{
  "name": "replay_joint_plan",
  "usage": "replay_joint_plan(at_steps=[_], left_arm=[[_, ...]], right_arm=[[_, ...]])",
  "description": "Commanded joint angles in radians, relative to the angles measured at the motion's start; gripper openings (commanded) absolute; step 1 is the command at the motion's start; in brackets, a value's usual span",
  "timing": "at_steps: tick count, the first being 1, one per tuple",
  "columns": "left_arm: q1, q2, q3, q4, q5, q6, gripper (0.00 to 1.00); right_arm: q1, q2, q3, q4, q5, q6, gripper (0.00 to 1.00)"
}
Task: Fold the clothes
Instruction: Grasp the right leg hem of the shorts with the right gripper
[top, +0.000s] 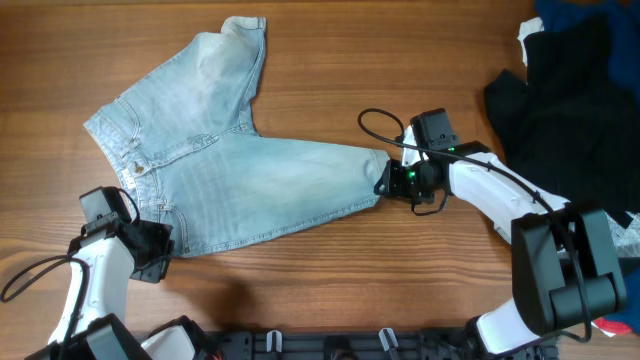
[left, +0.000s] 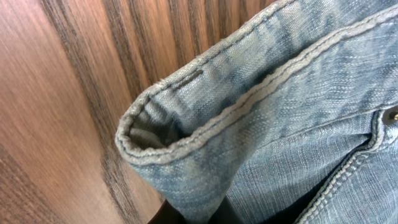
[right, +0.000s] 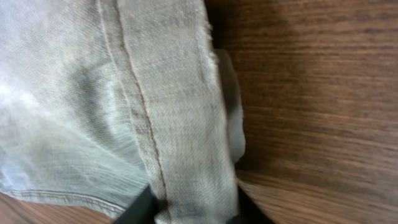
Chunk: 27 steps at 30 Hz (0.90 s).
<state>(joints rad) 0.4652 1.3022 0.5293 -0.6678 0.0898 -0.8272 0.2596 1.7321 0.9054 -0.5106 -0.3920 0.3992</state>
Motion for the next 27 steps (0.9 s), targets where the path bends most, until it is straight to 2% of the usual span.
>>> replay_joint_plan(at_steps=[1, 3, 11, 13, 19, 23, 27], left_arm=[[0.008, -0.01, -0.013, -0.014, -0.036, 0.014, 0.06], [0.008, -0.01, -0.013, -0.018, -0.036, 0.014, 0.06], [0.008, -0.01, -0.013, -0.025, -0.064, 0.039, 0.05], [0.008, -0.01, -0.013, -0.029, -0.085, 0.039, 0.05], [0.008, -0.01, -0.013, -0.029, -0.088, 0.039, 0.05], [0.008, -0.01, -0.013, -0.029, -0.088, 0.039, 0.05], [0.008, -0.01, -0.013, -0.029, -0.088, 0.039, 0.05]], right_arm=[[0.003, 0.013, -0.004, 0.0, 0.037, -0.006, 0.1], [0.002, 0.013, -0.004, -0.006, 0.067, -0.005, 0.04], [-0.038, -0.001, -0.002, -0.078, 0.249, -0.003, 0.05], [-0.055, -0.011, 0.0, -0.104, 0.298, -0.005, 0.12], [-0.116, -0.052, 0.037, -0.214, 0.463, 0.045, 0.19], [-0.138, -0.101, 0.047, -0.256, 0.462, 0.048, 0.38], [-0.137, -0.135, 0.047, -0.303, 0.451, 0.048, 0.46]])
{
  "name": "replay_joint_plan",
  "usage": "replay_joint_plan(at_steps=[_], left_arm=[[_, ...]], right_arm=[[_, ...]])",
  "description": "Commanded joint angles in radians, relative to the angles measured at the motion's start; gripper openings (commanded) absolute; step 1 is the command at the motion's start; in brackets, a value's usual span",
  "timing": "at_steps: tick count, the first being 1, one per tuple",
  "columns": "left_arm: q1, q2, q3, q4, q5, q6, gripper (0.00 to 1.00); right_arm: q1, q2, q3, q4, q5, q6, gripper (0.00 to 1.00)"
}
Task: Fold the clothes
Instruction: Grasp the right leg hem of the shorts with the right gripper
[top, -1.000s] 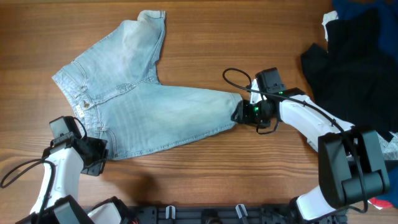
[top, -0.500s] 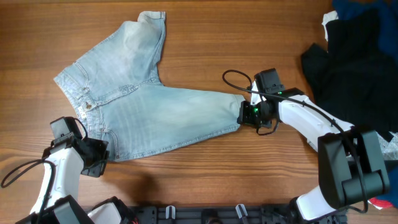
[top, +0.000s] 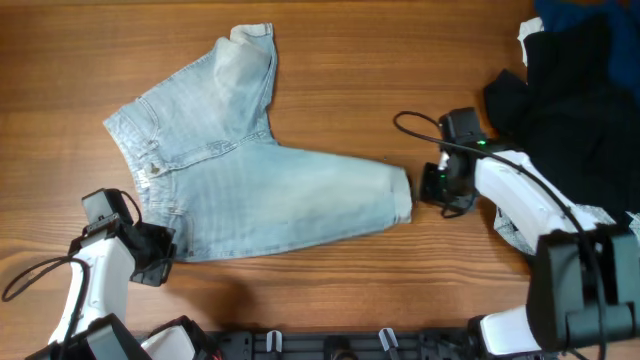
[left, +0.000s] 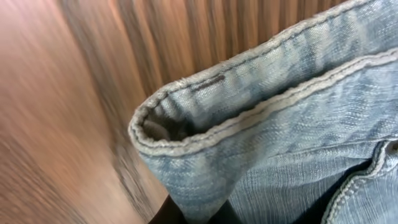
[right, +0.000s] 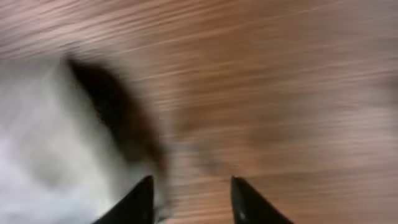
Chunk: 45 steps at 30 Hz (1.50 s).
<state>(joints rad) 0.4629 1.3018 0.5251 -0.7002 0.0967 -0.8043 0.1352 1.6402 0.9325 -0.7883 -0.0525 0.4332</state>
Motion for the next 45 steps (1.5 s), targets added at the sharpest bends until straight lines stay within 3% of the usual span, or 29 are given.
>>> replay_joint_plan(at_steps=[1, 6, 11, 19, 27, 35, 40, 45], left_arm=[[0.01, -0.01, -0.009, 0.003, -0.095, 0.016, 0.05], [0.01, -0.01, -0.009, 0.003, -0.095, 0.016, 0.05], [0.01, -0.01, -0.009, 0.003, -0.095, 0.016, 0.06], [0.01, -0.01, -0.009, 0.003, -0.095, 0.016, 0.06], [0.01, -0.01, -0.009, 0.003, -0.095, 0.016, 0.06], [0.01, -0.01, -0.009, -0.003, -0.095, 0.016, 0.07], [0.01, -0.01, -0.009, -0.003, -0.095, 0.016, 0.07], [0.01, -0.01, -0.009, -0.004, -0.095, 0.016, 0.07]], right_arm=[[-0.012, -0.048, 0.019, -0.04, 0.087, 0.014, 0.46], [-0.004, -0.054, 0.014, -0.114, -0.157, 0.023, 0.45], [0.035, -0.054, -0.026, -0.104, -0.261, 0.105, 0.45], [0.158, -0.054, -0.15, 0.067, -0.342, 0.303, 0.45], [0.215, -0.054, -0.22, 0.182, -0.324, 0.426, 0.44], [0.215, -0.054, -0.22, 0.227, -0.038, 0.517, 0.44], [0.215, -0.054, -0.22, 0.227, -0.014, 0.539, 0.44], [0.215, -0.054, -0.22, 0.23, 0.004, 0.553, 0.33]])
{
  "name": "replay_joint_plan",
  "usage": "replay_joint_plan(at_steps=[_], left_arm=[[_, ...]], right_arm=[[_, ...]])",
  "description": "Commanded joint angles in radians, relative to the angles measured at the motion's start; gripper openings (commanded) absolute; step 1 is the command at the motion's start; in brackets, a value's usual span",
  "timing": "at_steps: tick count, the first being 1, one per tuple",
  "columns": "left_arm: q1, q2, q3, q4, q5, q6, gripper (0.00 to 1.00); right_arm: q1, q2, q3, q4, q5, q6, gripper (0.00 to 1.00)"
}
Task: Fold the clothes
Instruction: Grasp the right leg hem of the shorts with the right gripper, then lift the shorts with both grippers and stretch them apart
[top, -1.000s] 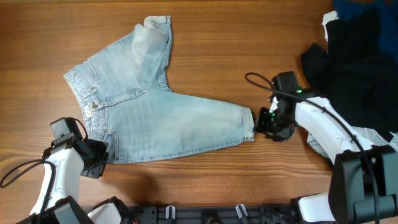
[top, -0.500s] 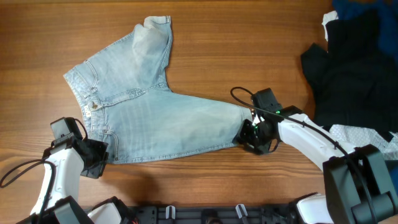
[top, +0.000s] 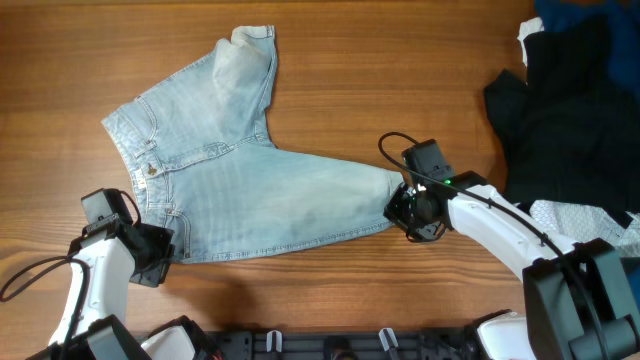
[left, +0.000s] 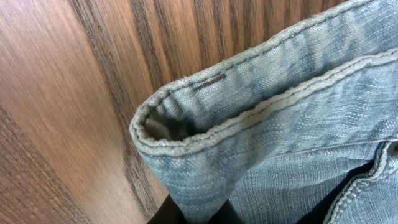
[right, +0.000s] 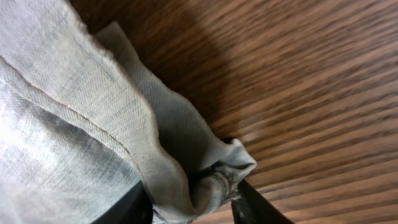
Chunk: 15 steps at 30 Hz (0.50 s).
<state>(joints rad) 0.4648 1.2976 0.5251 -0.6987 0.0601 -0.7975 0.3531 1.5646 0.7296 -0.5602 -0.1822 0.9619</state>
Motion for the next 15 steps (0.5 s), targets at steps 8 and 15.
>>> replay_joint_plan(at_steps=[8, 15], left_arm=[[0.008, -0.005, -0.009, -0.012, -0.058, 0.01, 0.04], [0.008, -0.018, 0.076, -0.079, 0.037, 0.168, 0.04]], right_arm=[[-0.003, 0.022, -0.018, 0.014, 0.14, -0.004, 0.04], [-0.015, -0.074, 0.056, -0.07, 0.164, -0.165, 0.04]])
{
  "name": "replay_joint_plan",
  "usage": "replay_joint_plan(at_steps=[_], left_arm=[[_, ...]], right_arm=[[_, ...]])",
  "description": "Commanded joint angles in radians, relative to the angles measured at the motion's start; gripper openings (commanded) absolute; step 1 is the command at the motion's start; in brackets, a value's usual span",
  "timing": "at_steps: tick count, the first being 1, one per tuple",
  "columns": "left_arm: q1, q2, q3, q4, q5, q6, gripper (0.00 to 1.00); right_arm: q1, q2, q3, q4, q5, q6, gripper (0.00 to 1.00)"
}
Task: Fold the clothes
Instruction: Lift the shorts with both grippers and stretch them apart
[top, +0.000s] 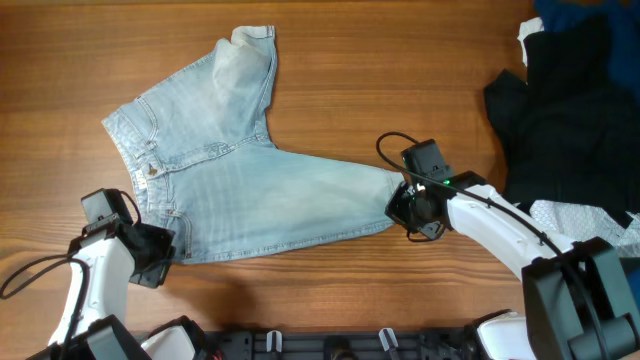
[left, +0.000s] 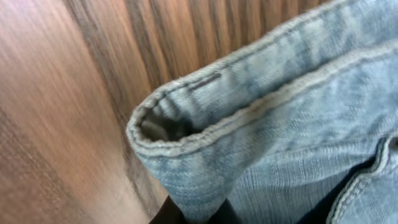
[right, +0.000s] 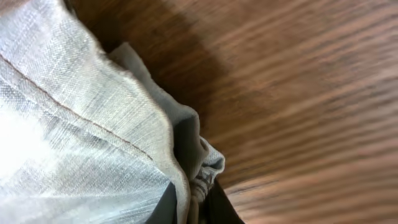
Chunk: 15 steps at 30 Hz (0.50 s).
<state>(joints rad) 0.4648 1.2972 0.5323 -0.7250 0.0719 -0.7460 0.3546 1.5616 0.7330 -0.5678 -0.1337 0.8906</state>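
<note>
Light blue denim shorts (top: 240, 170) lie flat on the wooden table (top: 350, 60), waistband at the left, one leg pointing up and the other stretched to the right. My left gripper (top: 158, 258) is shut on the lower waistband corner (left: 186, 143), whose folded hem fills the left wrist view. At the right leg's hem my right gripper (top: 403, 208) is shut on the bunched hem corner (right: 193, 168), the two dark fingers pinched close on the cloth.
A pile of dark clothes (top: 570, 110) sits at the right edge of the table, with a blue piece (top: 565, 15) at its top and a white patterned one (top: 590, 225) below. A black cable (top: 395, 150) loops over the right wrist.
My right gripper's fingers have closed from a wide stance to a tight pinch on the leg hem corner. The left gripper and the shorts lie as before.
Both grippers first held the shorts, left at the waistband corner, right at the leg hem. Then the shorts lay shifted right and the right gripper was open, off the hem. It came back to the hem corner and is now shut on it.
</note>
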Motion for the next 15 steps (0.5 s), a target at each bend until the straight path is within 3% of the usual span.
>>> replay_joint_plan(at_steps=[1, 5, 11, 15], left_arm=[[0.008, -0.025, 0.106, -0.084, 0.047, 0.137, 0.04], [0.008, -0.07, 0.305, -0.22, 0.156, 0.246, 0.04], [0.008, -0.144, 0.616, -0.389, 0.246, 0.351, 0.04], [0.008, -0.203, 0.801, -0.44, 0.346, 0.35, 0.04]], right_arm=[[-0.022, -0.11, 0.083, -0.089, 0.128, -0.116, 0.04], [-0.035, -0.29, 0.241, -0.211, 0.2, -0.198, 0.04], [-0.035, -0.517, 0.46, -0.321, 0.295, -0.212, 0.04], [-0.035, -0.621, 0.556, -0.327, 0.323, -0.241, 0.04]])
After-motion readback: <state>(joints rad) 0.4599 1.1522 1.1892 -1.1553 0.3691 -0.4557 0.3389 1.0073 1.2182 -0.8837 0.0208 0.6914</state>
